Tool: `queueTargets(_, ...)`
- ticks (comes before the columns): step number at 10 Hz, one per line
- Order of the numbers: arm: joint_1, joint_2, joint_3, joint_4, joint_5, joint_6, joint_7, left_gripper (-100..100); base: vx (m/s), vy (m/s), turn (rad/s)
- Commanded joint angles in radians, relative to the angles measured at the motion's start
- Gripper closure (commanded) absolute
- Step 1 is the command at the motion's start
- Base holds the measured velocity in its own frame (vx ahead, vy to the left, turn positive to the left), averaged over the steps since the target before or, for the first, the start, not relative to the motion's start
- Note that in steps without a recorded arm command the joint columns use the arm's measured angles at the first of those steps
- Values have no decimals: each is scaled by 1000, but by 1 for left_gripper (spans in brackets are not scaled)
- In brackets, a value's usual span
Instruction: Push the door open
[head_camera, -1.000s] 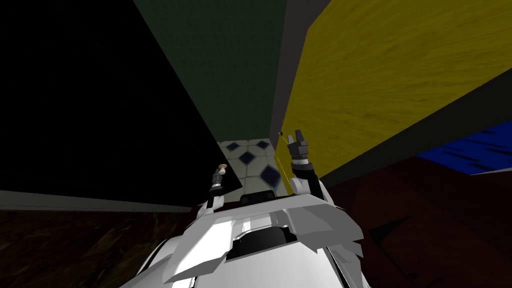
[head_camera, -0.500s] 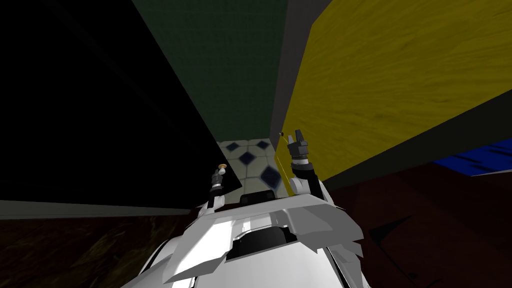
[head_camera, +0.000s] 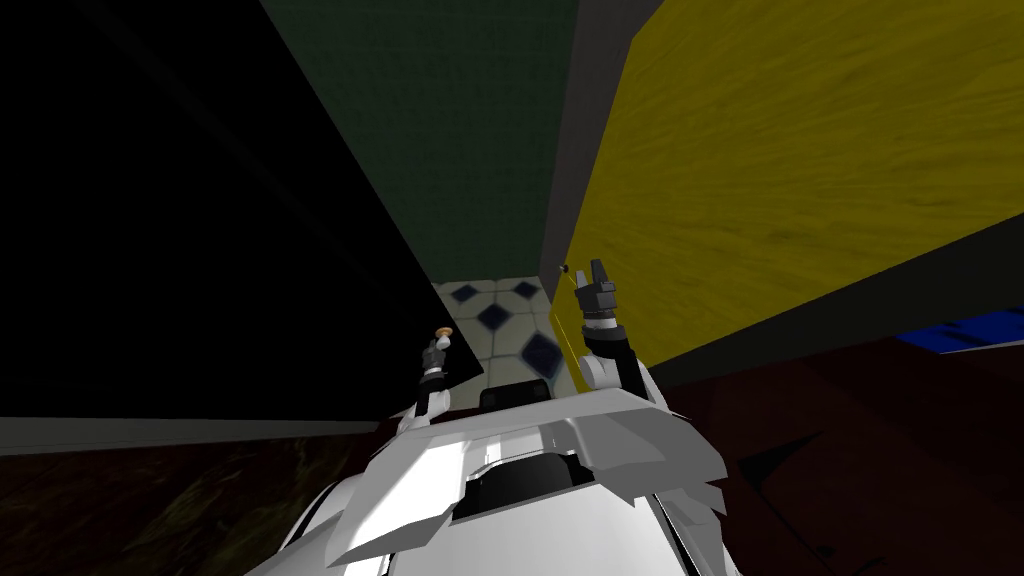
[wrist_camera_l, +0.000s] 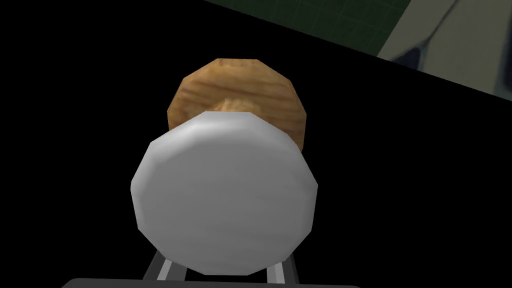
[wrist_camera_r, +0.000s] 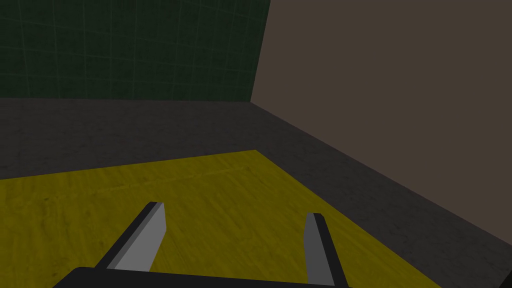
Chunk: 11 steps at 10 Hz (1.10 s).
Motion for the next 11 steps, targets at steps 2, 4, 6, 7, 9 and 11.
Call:
queueTargets(2,-11,-13,11,-13,5,-4,64,100,58,-2,1)
queueTargets(4,-9,-25,27,-22,14,5,128,100,58,9,4)
queueTargets(6,-8,-31,36,-26,18,9,175,100,51,4,-10)
queueTargets(7,-8,-31,36,-26,18,9,189,100,39,1,0)
queueTargets(9,-8,-37,44,-31,23,13,231,100,35,1,-3)
queueTargets(11,-7,-43,51,-35,27,17,272,100,41,2,-10)
